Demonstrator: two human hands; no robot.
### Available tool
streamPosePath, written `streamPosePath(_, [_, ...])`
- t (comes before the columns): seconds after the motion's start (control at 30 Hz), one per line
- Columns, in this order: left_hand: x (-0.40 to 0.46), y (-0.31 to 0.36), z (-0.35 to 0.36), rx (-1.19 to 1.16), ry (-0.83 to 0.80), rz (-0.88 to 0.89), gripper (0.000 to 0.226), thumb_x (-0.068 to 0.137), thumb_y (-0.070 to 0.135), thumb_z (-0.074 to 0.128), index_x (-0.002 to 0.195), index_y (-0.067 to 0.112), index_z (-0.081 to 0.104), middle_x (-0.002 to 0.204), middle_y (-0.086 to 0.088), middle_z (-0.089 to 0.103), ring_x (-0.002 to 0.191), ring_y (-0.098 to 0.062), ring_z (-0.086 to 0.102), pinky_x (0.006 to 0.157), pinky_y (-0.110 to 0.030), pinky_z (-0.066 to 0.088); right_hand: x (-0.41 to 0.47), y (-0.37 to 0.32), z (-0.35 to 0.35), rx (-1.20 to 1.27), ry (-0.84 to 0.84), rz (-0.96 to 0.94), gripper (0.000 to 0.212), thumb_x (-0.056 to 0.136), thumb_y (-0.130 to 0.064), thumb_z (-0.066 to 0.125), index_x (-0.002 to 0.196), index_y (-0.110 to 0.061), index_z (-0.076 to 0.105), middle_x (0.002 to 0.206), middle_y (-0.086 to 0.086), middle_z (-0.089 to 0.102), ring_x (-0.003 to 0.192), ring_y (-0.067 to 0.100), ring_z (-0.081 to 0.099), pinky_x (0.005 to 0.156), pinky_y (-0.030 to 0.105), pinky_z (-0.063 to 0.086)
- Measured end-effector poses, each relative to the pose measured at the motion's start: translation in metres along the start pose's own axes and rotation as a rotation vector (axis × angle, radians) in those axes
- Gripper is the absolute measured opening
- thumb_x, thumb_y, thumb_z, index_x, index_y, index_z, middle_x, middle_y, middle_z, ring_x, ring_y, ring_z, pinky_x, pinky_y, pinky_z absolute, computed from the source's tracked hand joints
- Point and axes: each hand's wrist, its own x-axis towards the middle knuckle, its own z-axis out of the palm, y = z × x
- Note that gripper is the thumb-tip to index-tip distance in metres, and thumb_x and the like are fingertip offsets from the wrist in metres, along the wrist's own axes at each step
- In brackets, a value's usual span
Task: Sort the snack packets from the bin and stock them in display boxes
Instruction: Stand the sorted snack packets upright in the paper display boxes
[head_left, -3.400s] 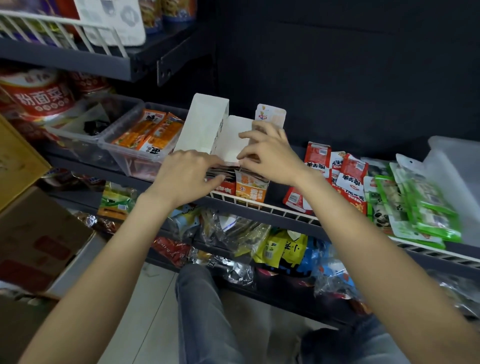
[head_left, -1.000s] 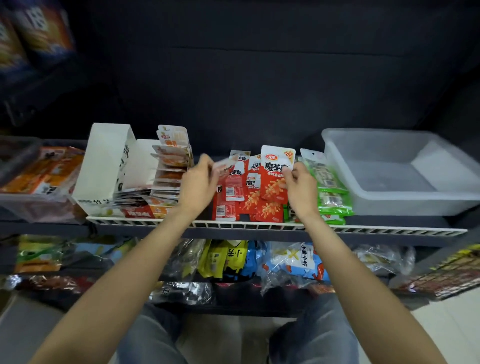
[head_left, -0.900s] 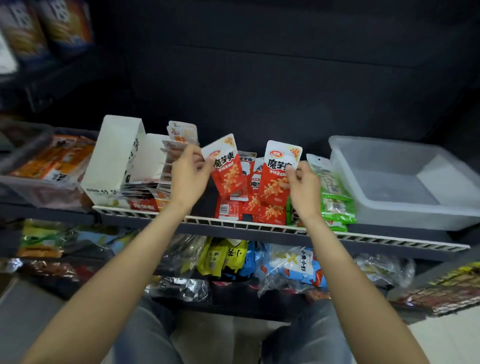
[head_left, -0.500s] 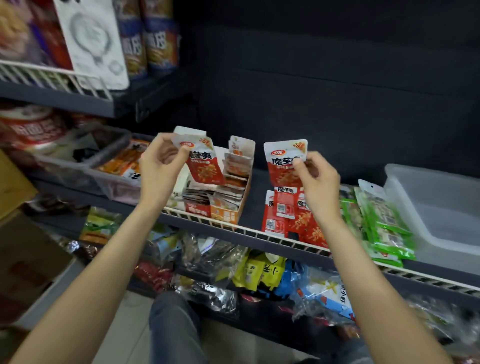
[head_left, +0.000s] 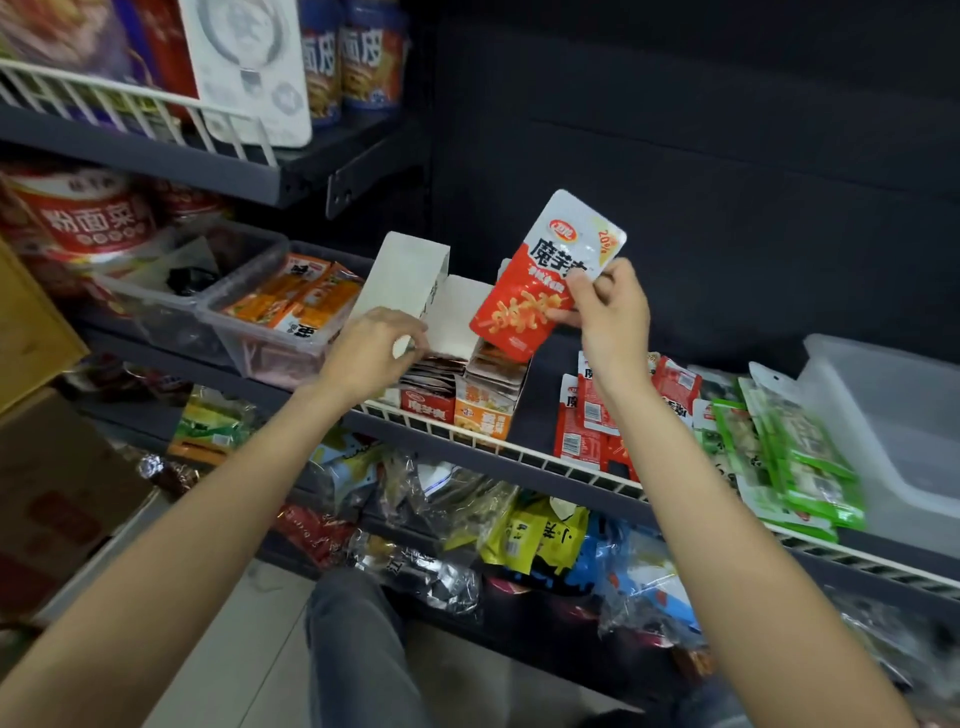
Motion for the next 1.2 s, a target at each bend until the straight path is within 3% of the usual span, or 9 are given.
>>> streamPosePath(0.1, [0.002, -0.002, -0.003, 0.282, -0.173, -0.005, 0.025, 0.095, 0.031, 0.052, 0.114, 0.028, 0.068, 0.137, 0.006, 0.051, 0.128, -0.020, 0.038, 0.101, -0.038, 0.031, 0.010, -0.005, 0.021, -0.008, -0.071, -0.005, 0.010, 0.098, -0.014, 0.049, 0.105, -0.020, 0.045, 0.107, -0.006, 0.061, 0.077, 0.012, 0.071, 0.069, 0.025, 0.058])
streamPosePath(0.23, [-0.003, -0.002, -0.003, 0.305, -0.286, -0.006, 0.037, 0.100, 0.037, 0.038, 0.130, 0.029, 0.057, 0.145, 0.005, 0.041, 0.136, -0.017, 0.026, 0.104, -0.040, 0.028, 0.020, 0.013, 0.061, -0.251, -0.220, -0.093, 0.009, 0.097, -0.017, 0.048, 0.104, -0.012, 0.045, 0.109, 0.002, 0.061, 0.084, 0.017, 0.069, 0.067, 0.034, 0.059])
streamPosePath(0.37, [-0.013, 0.001, -0.003, 0.242, -0.226, 0.008, 0.037, 0.100, 0.036, 0.038, 0.130, 0.024, 0.057, 0.134, 0.002, 0.053, 0.128, -0.019, 0.038, 0.100, -0.039, 0.035, 0.019, 0.037, 0.087, -0.638, -0.257, -0.359, 0.011, 0.094, -0.017, 0.054, 0.092, -0.007, 0.053, 0.099, 0.007, 0.056, 0.083, 0.017, 0.055, 0.068, 0.031, 0.043])
streamPosePath(0.5, [-0.019, 0.001, -0.005, 0.208, -0.175, 0.017, 0.035, 0.099, 0.035, 0.041, 0.126, 0.021, 0.060, 0.122, -0.002, 0.062, 0.116, -0.024, 0.048, 0.094, -0.039, 0.040, 0.017, 0.033, 0.098, -0.825, -0.280, -0.586, 0.015, 0.091, -0.022, 0.059, 0.099, -0.012, 0.067, 0.100, 0.005, 0.059, 0.082, 0.023, 0.060, 0.064, 0.035, 0.048])
streamPosePath(0.7, [-0.027, 0.000, -0.009, 0.181, -0.177, 0.005, 0.035, 0.100, 0.033, 0.042, 0.127, 0.022, 0.059, 0.120, -0.003, 0.064, 0.113, -0.025, 0.052, 0.092, -0.040, 0.041, 0.019, 0.047, 0.092, -0.942, -0.197, -0.649, 0.017, 0.091, -0.030, 0.058, 0.098, -0.022, 0.073, 0.085, 0.001, 0.073, 0.075, 0.020, 0.044, 0.076, 0.026, 0.019])
streamPosePath(0.8, [-0.029, 0.003, -0.010, 0.178, -0.165, -0.001, 0.035, 0.100, 0.032, 0.042, 0.128, 0.021, 0.059, 0.121, -0.003, 0.064, 0.114, -0.024, 0.052, 0.092, -0.039, 0.041, 0.016, 0.050, 0.090, -0.891, -0.180, -0.619, 0.018, 0.091, -0.031, 0.059, 0.100, -0.022, 0.071, 0.081, 0.003, 0.073, 0.080, 0.020, 0.034, 0.076, 0.027, 0.018])
streamPosePath(0.9, [-0.029, 0.005, -0.009, 0.182, -0.147, -0.012, 0.034, 0.100, 0.032, 0.042, 0.126, 0.020, 0.060, 0.122, -0.003, 0.064, 0.114, -0.024, 0.052, 0.093, -0.039, 0.041, 0.016, 0.053, 0.088, -1.043, -0.254, -0.601, 0.014, 0.090, -0.019, 0.056, 0.096, -0.018, 0.068, 0.080, 0.004, 0.070, 0.079, 0.023, 0.048, 0.086, 0.032, 0.021])
streamPosePath(1.03, [-0.028, 0.007, -0.008, 0.205, -0.142, -0.038, 0.036, 0.099, 0.034, 0.041, 0.125, 0.019, 0.060, 0.124, -0.003, 0.063, 0.115, -0.023, 0.052, 0.094, -0.040, 0.043, 0.018, 0.055, 0.083, -1.299, -0.414, -0.575, 0.023, 0.088, -0.016, 0.050, 0.098, -0.015, 0.070, 0.100, 0.006, 0.070, 0.119, 0.025, 0.046, 0.096, 0.040, 0.017])
streamPosePath(1.2, [-0.028, 0.013, -0.016, 0.210, -0.147, -0.084, 0.033, 0.098, 0.035, 0.044, 0.122, 0.020, 0.062, 0.122, -0.004, 0.064, 0.114, -0.024, 0.053, 0.090, -0.039, 0.045, 0.017, 0.054, 0.080, -1.406, -0.597, -0.606, 0.035, 0.096, -0.036, 0.043, 0.102, -0.019, 0.074, 0.141, 0.002, 0.049, 0.138, 0.025, 0.020, 0.106, 0.046, 0.013])
